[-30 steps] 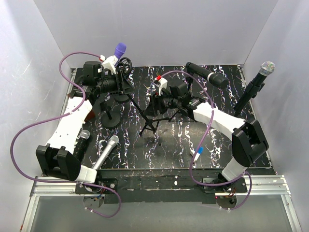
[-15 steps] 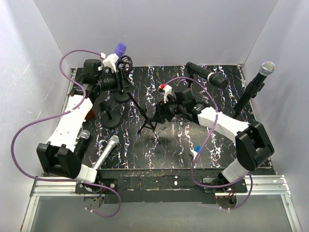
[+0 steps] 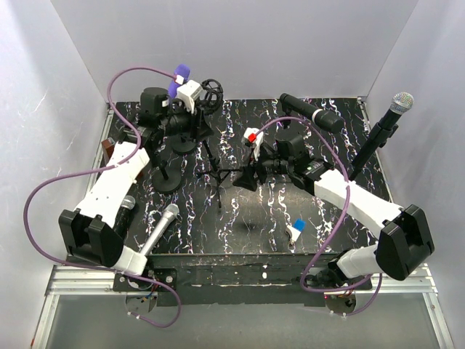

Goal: Remove the microphone from the stand

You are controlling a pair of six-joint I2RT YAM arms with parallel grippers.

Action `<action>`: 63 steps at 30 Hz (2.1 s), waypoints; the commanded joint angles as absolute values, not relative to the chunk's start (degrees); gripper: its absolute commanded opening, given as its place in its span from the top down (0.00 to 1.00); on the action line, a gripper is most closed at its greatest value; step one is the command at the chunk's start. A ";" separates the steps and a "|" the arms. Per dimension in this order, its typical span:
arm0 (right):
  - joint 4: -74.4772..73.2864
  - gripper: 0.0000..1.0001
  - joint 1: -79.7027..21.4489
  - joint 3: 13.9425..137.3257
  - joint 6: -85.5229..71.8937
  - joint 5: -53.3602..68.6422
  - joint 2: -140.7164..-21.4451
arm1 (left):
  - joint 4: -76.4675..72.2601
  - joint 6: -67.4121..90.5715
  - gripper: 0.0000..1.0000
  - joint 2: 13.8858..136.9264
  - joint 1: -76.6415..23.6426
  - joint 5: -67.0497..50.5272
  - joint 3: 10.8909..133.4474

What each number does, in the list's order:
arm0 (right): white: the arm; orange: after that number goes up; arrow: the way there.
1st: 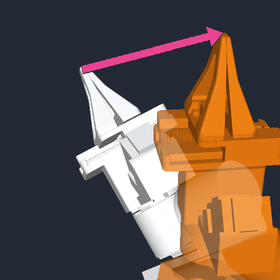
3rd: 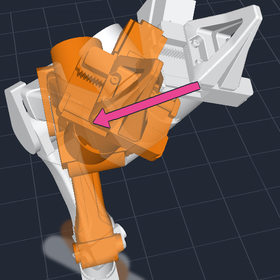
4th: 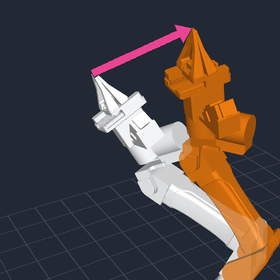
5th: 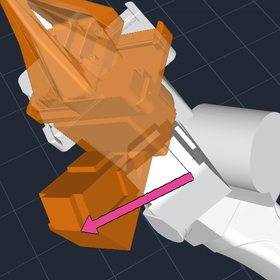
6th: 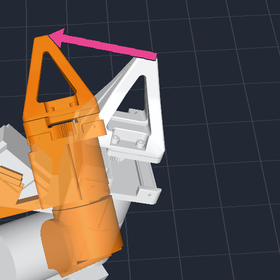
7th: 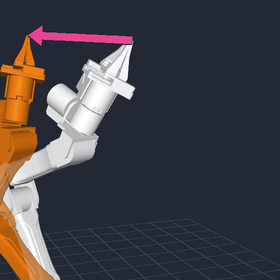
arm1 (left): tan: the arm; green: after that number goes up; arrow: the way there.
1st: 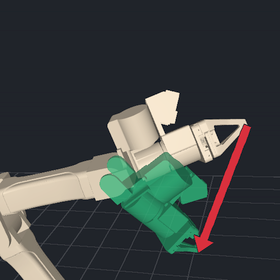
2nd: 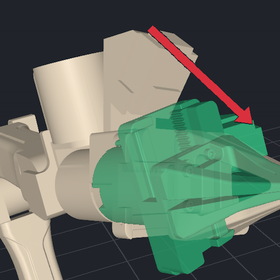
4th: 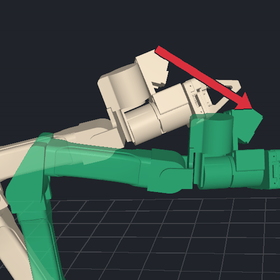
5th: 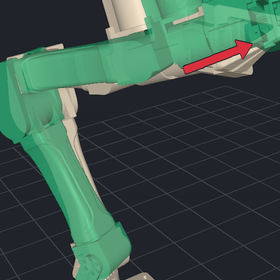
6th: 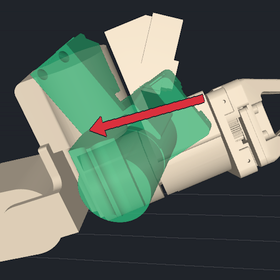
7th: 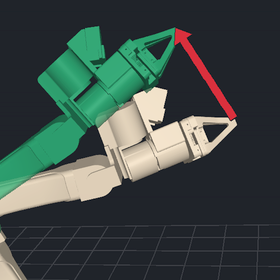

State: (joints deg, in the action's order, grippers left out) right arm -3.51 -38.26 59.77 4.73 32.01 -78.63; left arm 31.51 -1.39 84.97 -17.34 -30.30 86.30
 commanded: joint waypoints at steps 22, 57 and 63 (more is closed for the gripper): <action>-14.24 0.28 -38.23 62.93 10.90 33.13 -67.94 | 37.44 -10.29 0.08 74.44 -21.62 -38.05 89.20; -10.55 0.26 -38.23 57.57 9.32 30.50 -67.06 | 37.09 -13.71 0.28 76.99 -22.76 -31.82 79.20; -12.04 0.26 -38.23 58.71 9.40 30.24 -66.97 | 36.56 -15.73 0.28 83.22 -24.96 -29.97 77.96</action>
State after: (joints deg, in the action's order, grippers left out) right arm -13.17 -38.26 57.47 9.34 30.39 -67.24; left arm 37.04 -13.63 79.75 -23.33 -31.79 78.32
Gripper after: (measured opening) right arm 0.741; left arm 0.729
